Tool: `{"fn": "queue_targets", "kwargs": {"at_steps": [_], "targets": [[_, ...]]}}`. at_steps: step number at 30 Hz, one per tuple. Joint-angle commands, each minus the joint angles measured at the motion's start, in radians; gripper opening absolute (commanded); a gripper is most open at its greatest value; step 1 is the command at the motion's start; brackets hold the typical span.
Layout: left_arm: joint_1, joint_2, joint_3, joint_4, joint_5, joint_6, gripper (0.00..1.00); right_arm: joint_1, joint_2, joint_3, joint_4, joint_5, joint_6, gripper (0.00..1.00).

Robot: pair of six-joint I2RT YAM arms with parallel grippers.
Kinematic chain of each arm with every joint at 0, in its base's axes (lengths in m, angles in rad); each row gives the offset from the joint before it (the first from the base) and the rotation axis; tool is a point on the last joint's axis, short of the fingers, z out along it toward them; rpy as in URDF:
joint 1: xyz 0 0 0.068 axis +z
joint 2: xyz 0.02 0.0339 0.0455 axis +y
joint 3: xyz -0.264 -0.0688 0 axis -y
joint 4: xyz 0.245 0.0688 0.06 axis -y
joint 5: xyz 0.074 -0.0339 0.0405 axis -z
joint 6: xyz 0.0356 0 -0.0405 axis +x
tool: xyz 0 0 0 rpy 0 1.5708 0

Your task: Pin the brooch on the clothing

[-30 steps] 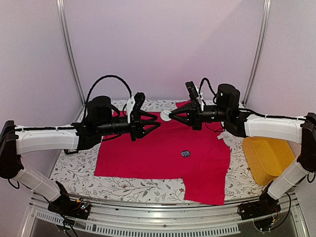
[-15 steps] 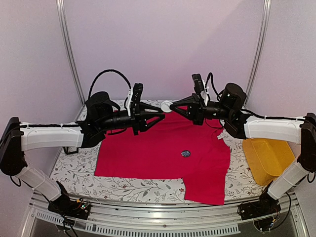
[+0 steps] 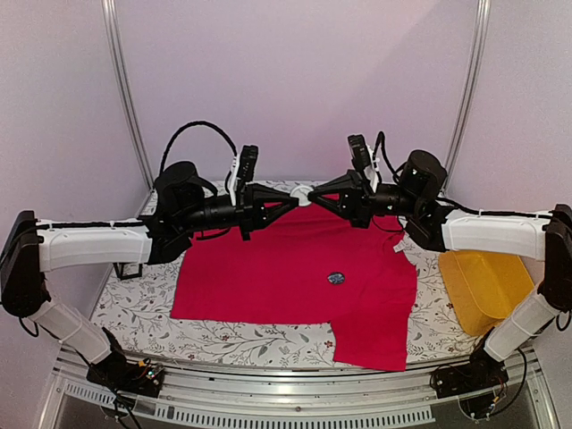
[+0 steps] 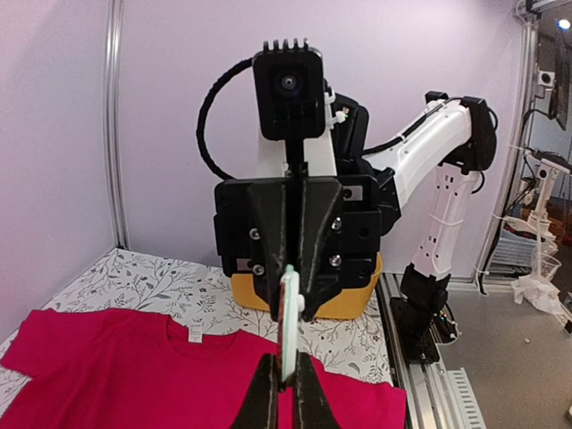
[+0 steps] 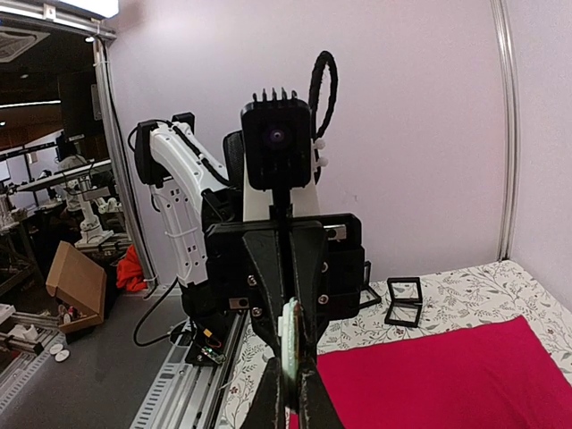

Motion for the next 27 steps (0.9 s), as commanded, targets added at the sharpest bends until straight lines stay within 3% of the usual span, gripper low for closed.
{"fn": "queue_targets", "kwargs": {"at_steps": [1,3,6,11,21,27], "targets": [[0.004,0.002,0.030,-0.031,-0.007,0.038,0.00,0.007,0.011,0.033,-0.068,0.013,-0.012,0.22],[0.002,-0.007,0.028,-0.062,-0.030,0.068,0.00,0.008,0.007,0.043,-0.105,0.024,-0.040,0.34],[0.000,-0.013,0.028,-0.089,-0.037,0.098,0.00,0.007,0.000,0.049,-0.122,0.036,-0.065,0.35],[-0.001,-0.015,0.031,-0.107,-0.035,0.113,0.00,0.007,0.005,0.061,-0.128,0.043,-0.070,0.25],[-0.002,-0.018,0.031,-0.103,-0.020,0.119,0.00,0.007,0.013,0.061,-0.205,0.065,-0.133,0.30],[-0.003,-0.018,0.031,-0.108,-0.017,0.124,0.00,0.007,0.007,0.066,-0.217,0.078,-0.148,0.18]]}}
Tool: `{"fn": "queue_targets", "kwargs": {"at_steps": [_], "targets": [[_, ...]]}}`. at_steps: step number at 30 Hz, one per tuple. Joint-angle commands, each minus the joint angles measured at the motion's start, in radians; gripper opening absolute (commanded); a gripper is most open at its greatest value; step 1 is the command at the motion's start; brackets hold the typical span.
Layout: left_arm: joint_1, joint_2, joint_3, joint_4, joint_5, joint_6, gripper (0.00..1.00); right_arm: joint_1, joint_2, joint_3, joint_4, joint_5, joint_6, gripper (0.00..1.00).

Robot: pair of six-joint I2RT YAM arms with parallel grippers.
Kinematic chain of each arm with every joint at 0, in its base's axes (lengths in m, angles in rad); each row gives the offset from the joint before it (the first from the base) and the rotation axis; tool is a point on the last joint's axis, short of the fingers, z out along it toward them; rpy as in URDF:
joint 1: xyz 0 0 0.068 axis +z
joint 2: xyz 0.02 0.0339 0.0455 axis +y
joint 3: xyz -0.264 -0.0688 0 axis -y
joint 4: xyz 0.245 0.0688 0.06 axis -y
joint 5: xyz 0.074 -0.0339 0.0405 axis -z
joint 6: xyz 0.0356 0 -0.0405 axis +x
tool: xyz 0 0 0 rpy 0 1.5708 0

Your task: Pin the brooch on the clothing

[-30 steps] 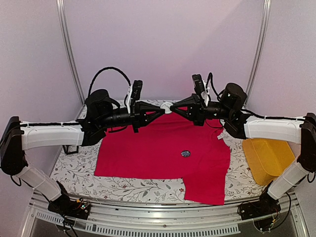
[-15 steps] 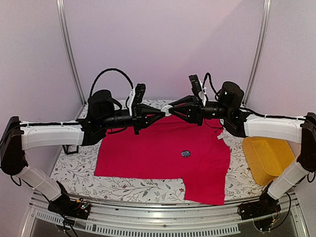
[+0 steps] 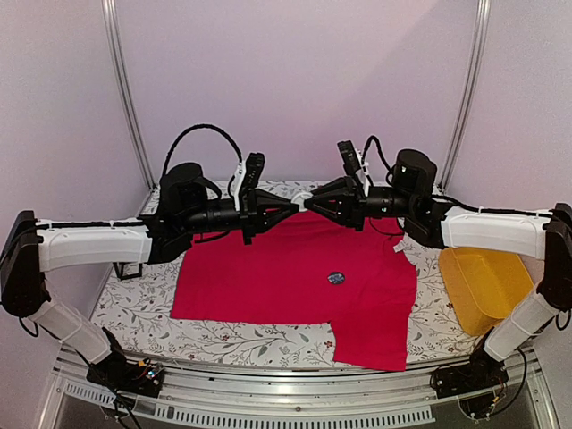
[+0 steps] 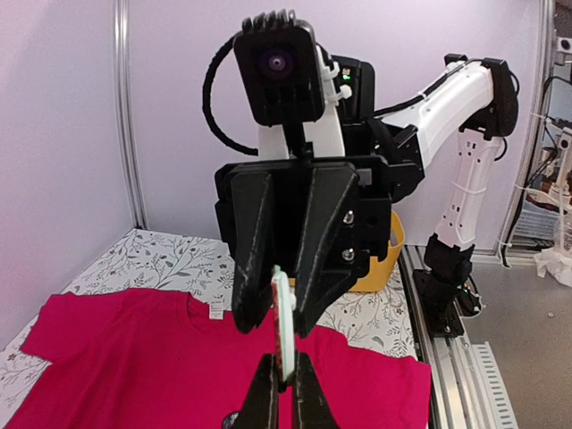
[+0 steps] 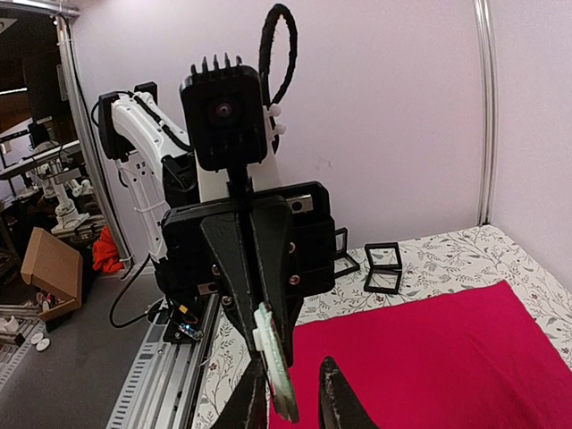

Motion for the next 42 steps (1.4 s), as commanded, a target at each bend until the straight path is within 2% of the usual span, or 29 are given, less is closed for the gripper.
{"fn": "queue_targets", "kwargs": {"at_steps": [1,6,15,20,26,34,37,42], "targets": [[-0.003,-0.018,0.025,-0.010,0.010,0.018,0.00,0.003,0.000,0.033,-0.023,0.023,-0.022,0.16],[-0.021,-0.018,0.042,-0.060,-0.005,0.075,0.00,0.003,0.003,0.041,-0.042,0.056,-0.036,0.09],[-0.063,-0.027,0.066,-0.170,-0.043,0.201,0.00,0.003,0.015,0.070,-0.112,0.071,-0.057,0.03],[-0.091,-0.016,0.089,-0.240,-0.075,0.291,0.00,0.003,0.027,0.108,-0.189,0.071,-0.087,0.05],[-0.115,-0.018,0.092,-0.247,-0.084,0.326,0.00,0.004,0.037,0.138,-0.252,0.104,-0.126,0.05],[-0.128,-0.022,0.090,-0.249,-0.089,0.346,0.00,0.004,0.054,0.172,-0.314,0.156,-0.137,0.09],[-0.130,-0.027,0.086,-0.249,-0.100,0.347,0.00,0.005,0.060,0.177,-0.325,0.155,-0.137,0.15],[-0.127,-0.061,0.052,-0.225,-0.165,0.354,0.00,0.010,0.032,0.169,-0.380,0.134,-0.233,0.25]]}}
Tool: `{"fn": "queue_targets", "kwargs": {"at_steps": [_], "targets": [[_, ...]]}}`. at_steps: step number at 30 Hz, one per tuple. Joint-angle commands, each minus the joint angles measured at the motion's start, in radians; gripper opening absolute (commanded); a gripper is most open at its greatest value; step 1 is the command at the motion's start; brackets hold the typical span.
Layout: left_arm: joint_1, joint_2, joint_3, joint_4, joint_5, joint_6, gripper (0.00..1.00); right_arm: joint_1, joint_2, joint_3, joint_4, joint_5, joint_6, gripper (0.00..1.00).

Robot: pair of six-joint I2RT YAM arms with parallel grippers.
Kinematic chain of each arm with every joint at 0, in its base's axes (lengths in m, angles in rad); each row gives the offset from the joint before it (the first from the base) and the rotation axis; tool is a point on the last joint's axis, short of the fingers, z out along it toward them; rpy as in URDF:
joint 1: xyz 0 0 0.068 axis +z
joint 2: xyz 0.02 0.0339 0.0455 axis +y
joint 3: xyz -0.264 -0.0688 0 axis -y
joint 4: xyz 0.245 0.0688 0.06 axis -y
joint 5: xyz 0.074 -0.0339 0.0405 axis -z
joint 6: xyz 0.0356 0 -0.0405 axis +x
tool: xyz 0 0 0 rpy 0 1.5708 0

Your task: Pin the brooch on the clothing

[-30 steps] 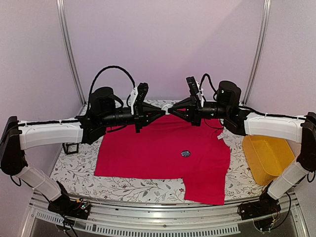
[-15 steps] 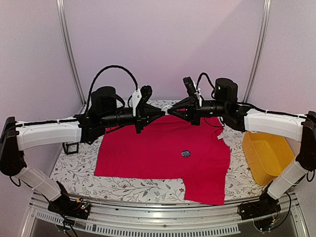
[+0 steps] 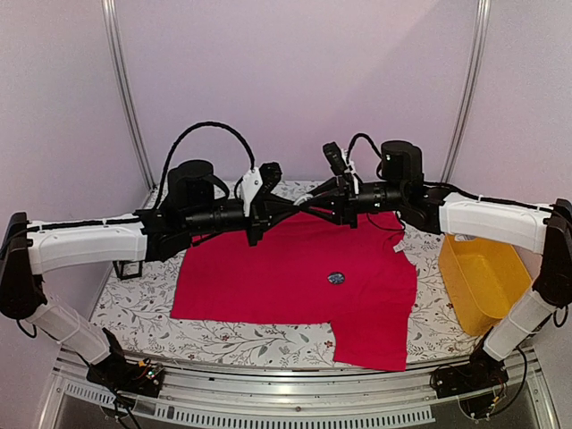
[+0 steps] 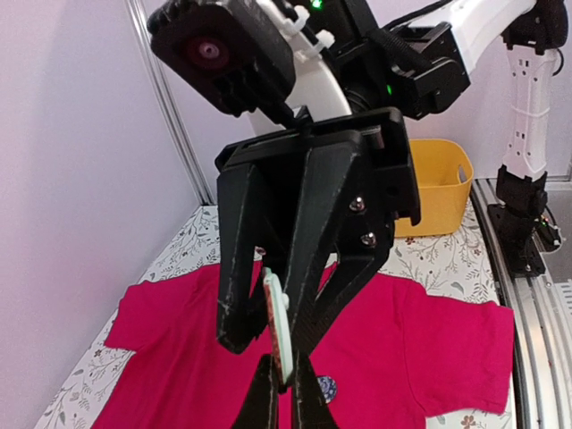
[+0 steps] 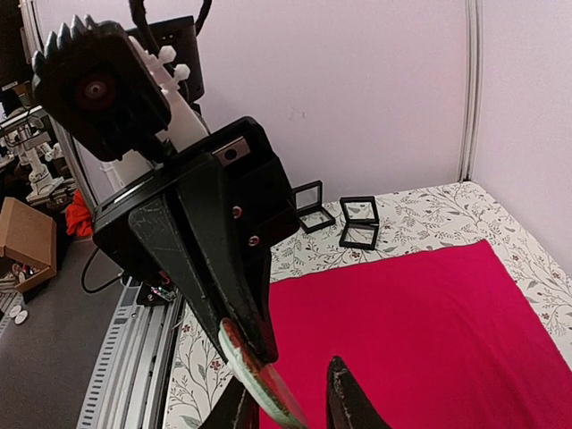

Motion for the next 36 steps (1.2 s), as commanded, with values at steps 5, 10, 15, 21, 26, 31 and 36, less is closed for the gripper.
{"fn": "queue_targets", "kwargs": {"at_steps": [5,10,15,21,26,31,36], "targets": [[-0.044,-0.047,-0.020,-0.004,-0.013,0.033,0.00,0.007,-0.047,0.038,-0.180,0.017,-0.213,0.46],[-0.033,-0.055,-0.016,-0.030,-0.026,0.038,0.00,0.007,-0.093,0.051,-0.359,-0.019,-0.381,0.66],[-0.031,-0.061,-0.013,-0.061,-0.030,0.042,0.00,0.006,-0.126,0.069,-0.429,0.028,-0.432,0.72],[-0.032,-0.074,-0.009,-0.091,-0.016,0.045,0.00,-0.002,-0.139,0.099,-0.411,0.079,-0.386,0.67],[-0.031,-0.078,-0.001,-0.131,-0.010,0.072,0.00,-0.001,-0.123,0.109,-0.381,0.053,-0.377,0.50],[-0.030,-0.075,0.025,-0.193,-0.017,0.104,0.00,0.000,-0.097,0.119,-0.372,0.018,-0.351,0.30],[-0.031,-0.054,0.046,-0.210,-0.007,0.091,0.00,0.002,-0.076,0.118,-0.373,-0.067,-0.351,0.31]]}}
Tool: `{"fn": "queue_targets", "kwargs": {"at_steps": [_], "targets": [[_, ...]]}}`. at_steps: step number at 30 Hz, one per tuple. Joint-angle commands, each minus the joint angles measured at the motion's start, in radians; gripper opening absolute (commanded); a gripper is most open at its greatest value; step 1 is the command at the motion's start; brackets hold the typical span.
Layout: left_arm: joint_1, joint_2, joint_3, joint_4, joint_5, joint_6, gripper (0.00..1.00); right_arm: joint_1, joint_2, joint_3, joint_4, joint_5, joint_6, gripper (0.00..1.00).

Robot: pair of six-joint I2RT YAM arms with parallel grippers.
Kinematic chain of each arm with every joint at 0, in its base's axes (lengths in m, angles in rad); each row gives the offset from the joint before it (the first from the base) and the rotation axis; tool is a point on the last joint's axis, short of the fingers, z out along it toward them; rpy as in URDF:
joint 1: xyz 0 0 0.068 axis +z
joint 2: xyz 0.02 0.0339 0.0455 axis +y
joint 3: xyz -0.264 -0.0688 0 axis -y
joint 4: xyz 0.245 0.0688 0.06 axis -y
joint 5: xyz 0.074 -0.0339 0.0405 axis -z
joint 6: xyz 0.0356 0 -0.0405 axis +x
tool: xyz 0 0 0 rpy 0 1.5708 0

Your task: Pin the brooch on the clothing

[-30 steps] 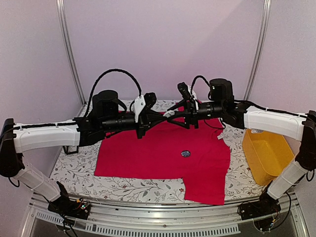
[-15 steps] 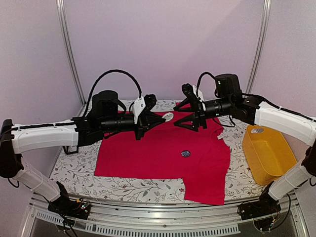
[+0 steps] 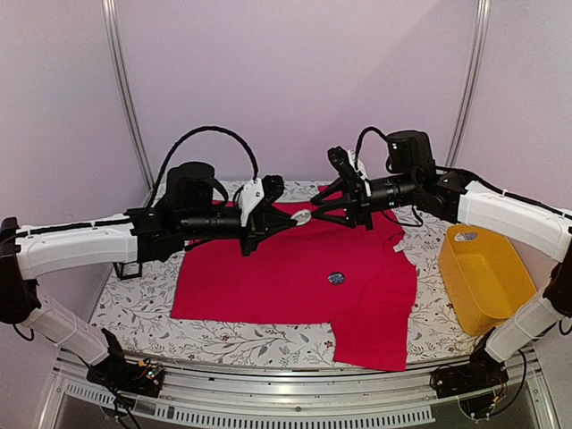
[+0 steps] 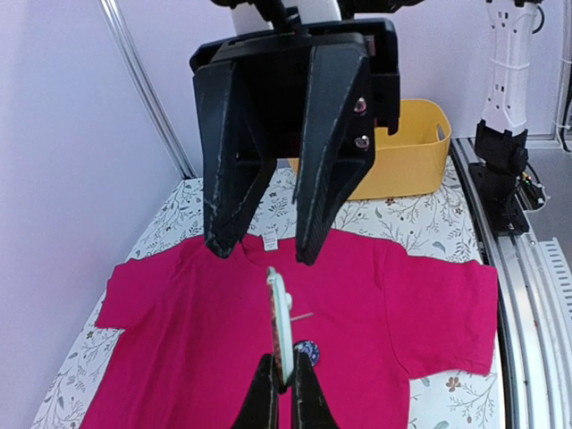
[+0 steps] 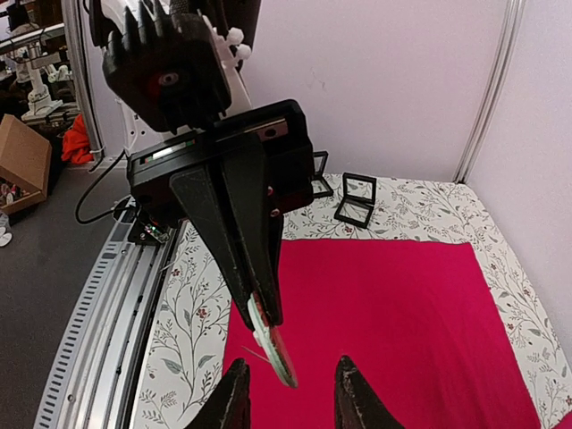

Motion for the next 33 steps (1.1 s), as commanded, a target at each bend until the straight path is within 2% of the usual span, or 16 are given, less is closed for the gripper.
{"fn": "queue_targets", "kwargs": {"at_steps": [1,4,7,9,17,23,25,28,30,33], "targets": [[-0.003,0.010,0.053,-0.042,0.013,0.010,0.00,0.002,0.025,0.024,0.002,-0.078,0.005,0.32],[-0.002,0.023,0.068,-0.055,0.029,0.010,0.00,0.002,0.032,0.022,-0.020,-0.071,-0.023,0.32],[-0.002,0.023,0.071,-0.058,0.052,0.015,0.00,0.003,0.037,0.024,-0.020,-0.057,-0.022,0.21],[-0.001,0.024,0.071,-0.061,0.056,0.017,0.00,0.003,0.036,0.027,-0.020,-0.057,-0.018,0.17],[0.004,0.037,0.093,-0.120,0.082,0.032,0.00,0.002,0.015,0.015,-0.023,-0.019,-0.021,0.19],[0.008,0.051,0.109,-0.143,0.093,0.032,0.00,0.004,0.007,0.008,-0.028,-0.014,-0.035,0.10],[0.010,0.054,0.111,-0.146,0.094,0.030,0.00,0.004,0.009,0.006,-0.030,-0.026,-0.036,0.02],[0.012,0.056,0.111,-0.145,0.080,0.020,0.00,0.003,0.014,0.004,-0.031,-0.028,-0.035,0.00],[0.017,0.066,0.111,-0.117,0.009,-0.022,0.01,0.002,0.017,-0.005,-0.021,0.006,-0.031,0.00],[0.066,0.119,0.131,-0.086,-0.114,-0.167,0.26,-0.019,0.020,-0.063,0.062,0.097,0.016,0.00]]}}
